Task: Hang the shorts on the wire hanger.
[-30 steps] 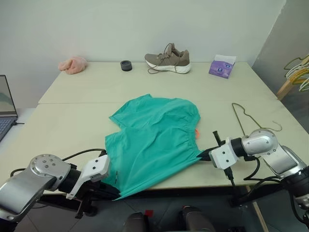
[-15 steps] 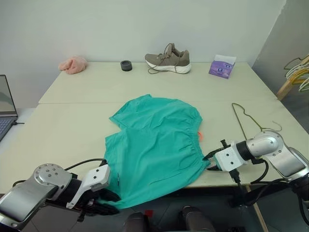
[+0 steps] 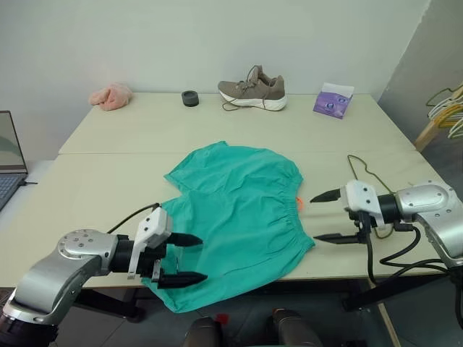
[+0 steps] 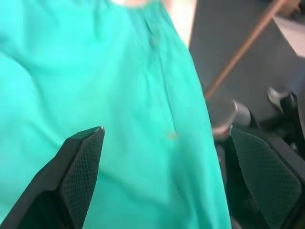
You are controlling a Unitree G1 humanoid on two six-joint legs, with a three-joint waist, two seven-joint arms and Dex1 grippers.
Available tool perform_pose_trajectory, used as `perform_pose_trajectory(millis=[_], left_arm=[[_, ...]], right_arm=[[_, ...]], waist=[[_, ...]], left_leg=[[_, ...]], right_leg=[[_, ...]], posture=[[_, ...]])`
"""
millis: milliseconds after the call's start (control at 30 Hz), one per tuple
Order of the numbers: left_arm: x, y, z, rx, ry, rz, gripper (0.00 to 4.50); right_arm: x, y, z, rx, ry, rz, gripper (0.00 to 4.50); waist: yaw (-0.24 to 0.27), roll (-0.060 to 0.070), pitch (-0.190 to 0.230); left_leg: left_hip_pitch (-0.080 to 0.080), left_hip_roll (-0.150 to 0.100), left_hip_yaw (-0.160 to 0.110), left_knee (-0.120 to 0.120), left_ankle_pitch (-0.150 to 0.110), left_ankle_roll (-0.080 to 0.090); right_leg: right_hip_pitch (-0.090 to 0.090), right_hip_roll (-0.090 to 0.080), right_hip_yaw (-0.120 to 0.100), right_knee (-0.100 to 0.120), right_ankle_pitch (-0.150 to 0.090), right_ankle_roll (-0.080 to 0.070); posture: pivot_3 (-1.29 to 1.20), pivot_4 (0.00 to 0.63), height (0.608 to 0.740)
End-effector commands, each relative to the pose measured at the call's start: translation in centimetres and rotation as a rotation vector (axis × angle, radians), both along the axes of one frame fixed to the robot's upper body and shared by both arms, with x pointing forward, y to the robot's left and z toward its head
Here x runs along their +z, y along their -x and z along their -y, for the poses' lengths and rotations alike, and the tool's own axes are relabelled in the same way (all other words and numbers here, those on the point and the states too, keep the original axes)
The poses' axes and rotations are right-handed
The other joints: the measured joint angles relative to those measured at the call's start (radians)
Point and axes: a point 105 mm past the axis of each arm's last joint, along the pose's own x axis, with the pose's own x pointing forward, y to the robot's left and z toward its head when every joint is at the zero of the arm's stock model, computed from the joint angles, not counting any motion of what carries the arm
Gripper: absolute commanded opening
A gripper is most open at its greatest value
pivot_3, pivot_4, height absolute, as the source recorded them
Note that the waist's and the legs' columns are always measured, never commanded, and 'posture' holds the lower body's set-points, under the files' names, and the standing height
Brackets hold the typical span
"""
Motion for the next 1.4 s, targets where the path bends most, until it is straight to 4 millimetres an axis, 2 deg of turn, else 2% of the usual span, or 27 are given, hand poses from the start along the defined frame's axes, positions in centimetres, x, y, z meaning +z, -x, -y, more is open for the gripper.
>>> perform_pose_trajectory(millis=[33,133,200,433,600,700,933,1067,1267,1400], left_arm=[[3.0,-1.3,0.6,0.027,0.056,0.109,4.47],[4.5,-4.3,1.2,0.108,0.013,0.302,4.47],[5.3,-6.1,1.7,0.148,-0.018,0.426,4.47],[6.4,-7.5,4.2,0.074,-0.027,0.562,4.47],[6.9,-7.8,5.5,0.029,-0.002,0.575,4.47],[7.4,-7.7,6.3,-0.002,0.018,0.577,4.47],[7.8,-7.8,6.8,-0.046,0.01,0.596,4.47],[7.9,-7.8,6.9,-0.057,0.007,0.604,4.5],[7.9,-7.8,6.8,-0.049,0.003,0.614,4.5],[7.8,-7.7,6.7,-0.039,0.009,0.609,4.5]], right_arm=[[2.2,-1.9,1.6,-0.249,-0.17,0.085,4.5],[1.7,-3.9,5.5,-0.578,-0.216,0.117,4.5],[0.3,-4.2,7.9,-0.741,-0.182,0.097,4.5],[-2.3,-4.9,12.8,-1.113,-0.14,0.101,4.5],[-3.6,-6.2,15.0,-1.276,-0.137,0.063,4.5],[-4.7,-6.8,15.9,-1.305,-0.114,0.028,4.5],[-7.7,-8.0,16.4,-1.303,-0.069,-0.16,4.5],[-8.9,-8.1,16.5,-1.303,-0.039,-0.289,3.6],[-11.5,-7.0,16.6,-1.375,-0.025,-0.474,1.37],[-12.2,-6.7,16.7,-1.416,-0.034,-0.496,0.09]], waist=[[0.0,0.0,0.0],[0.001,0.001,0.001],[0.007,0.001,0.001],[-0.017,0.001,0.001],[-0.045,0.002,0.001],[-0.049,0.002,0.001],[-0.067,0.002,0.001],[-0.079,0.001,0.001],[-0.078,-0.006,-0.004],[-0.068,-0.014,-0.009]], left_leg=[[0.0,0.001,0.0,0.0,0.0,0.0],[0.0,0.0,0.0,0.0,0.0,0.0],[0.0,0.0,0.001,0.0,0.0,0.0],[-0.001,0.0,0.005,-0.001,0.0,0.0],[0.0,0.001,0.005,-0.001,0.0,0.0],[0.0,0.001,0.004,-0.001,0.0,0.0],[0.0,0.001,0.004,-0.001,0.0,0.0],[0.0,0.001,0.004,-0.001,0.0,0.0],[0.0,0.001,0.002,-0.001,0.0,0.0],[0.0,0.001,0.001,-0.001,0.0,0.0]], right_leg=[[0.0,0.001,0.0,0.0,0.0,0.0],[0.0,0.001,0.001,0.0,0.0,-0.001],[0.0,0.001,0.001,0.0,0.001,0.0],[-0.002,0.002,0.005,-0.001,0.001,0.0],[-0.002,0.003,0.006,-0.001,0.001,0.001],[-0.002,0.003,0.005,-0.001,0.001,0.001],[-0.001,0.004,0.006,-0.001,0.001,0.001],[0.0,0.004,0.006,-0.002,0.001,0.002],[0.001,0.003,0.004,-0.003,0.001,0.002],[0.002,0.003,0.003,-0.003,0.001,0.001]], posture=[[-0.09,0.08,0.74],[-0.1,0.083,0.74],[-0.11,0.085,0.74],[-0.15,0.088,0.74],[-0.15,0.085,0.74],[-0.15,0.086,0.74],[-0.14,0.085,0.74],[-0.14,0.084,0.74],[-0.12,0.086,0.74],[-0.12,0.086,0.74]])
